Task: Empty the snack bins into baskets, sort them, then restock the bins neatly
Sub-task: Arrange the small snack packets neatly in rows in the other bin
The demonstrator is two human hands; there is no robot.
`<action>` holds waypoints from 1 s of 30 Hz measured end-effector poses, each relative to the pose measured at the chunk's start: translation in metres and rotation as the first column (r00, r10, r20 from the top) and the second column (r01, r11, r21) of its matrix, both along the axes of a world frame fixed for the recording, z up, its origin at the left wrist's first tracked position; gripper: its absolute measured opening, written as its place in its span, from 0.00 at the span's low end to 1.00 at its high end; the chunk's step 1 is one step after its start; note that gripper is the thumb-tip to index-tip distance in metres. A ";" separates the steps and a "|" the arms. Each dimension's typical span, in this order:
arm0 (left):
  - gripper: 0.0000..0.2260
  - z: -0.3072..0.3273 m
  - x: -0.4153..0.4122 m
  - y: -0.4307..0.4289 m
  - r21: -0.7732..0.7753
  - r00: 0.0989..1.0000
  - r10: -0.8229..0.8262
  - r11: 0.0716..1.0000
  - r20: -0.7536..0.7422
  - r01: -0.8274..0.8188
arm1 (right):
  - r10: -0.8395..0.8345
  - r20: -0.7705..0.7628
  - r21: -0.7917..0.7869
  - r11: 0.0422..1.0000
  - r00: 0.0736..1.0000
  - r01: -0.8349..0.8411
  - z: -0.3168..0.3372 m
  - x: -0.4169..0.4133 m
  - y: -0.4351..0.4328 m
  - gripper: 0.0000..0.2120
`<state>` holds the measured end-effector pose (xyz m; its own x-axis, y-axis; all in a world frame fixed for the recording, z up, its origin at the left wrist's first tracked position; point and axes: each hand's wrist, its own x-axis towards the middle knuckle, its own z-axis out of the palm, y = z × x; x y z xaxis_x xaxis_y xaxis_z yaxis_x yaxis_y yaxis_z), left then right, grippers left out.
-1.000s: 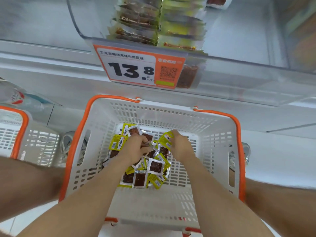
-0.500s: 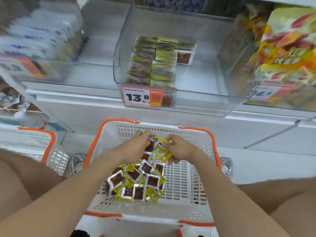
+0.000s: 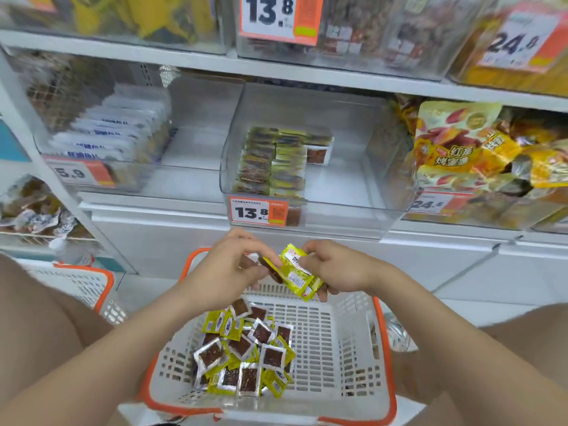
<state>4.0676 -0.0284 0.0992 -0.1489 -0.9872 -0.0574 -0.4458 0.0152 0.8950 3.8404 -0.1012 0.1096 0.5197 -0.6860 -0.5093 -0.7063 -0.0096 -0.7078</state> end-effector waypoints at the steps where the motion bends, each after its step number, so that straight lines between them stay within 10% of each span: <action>1: 0.16 0.004 -0.004 0.002 0.042 0.994 0.042 0.998 -0.098 -0.038 | -0.045 0.024 -0.026 0.999 0.999 0.046 0.003 -0.002 0.000 0.10; 7: 0.06 0.013 -0.021 -0.001 0.277 0.837 0.279 0.947 -0.471 -0.161 | -0.226 0.149 -0.108 0.964 0.963 0.243 0.013 0.003 0.004 0.12; 15: 0.28 0.011 -0.024 -0.009 0.191 0.825 0.335 0.942 -0.455 -0.277 | -0.350 0.307 -0.035 0.925 0.885 0.379 0.026 0.006 0.004 0.08; 30: 0.10 0.019 -0.026 -0.016 0.157 0.860 0.290 0.956 -0.420 -0.246 | -0.338 0.374 -0.244 0.862 0.863 0.444 0.028 0.003 0.002 0.11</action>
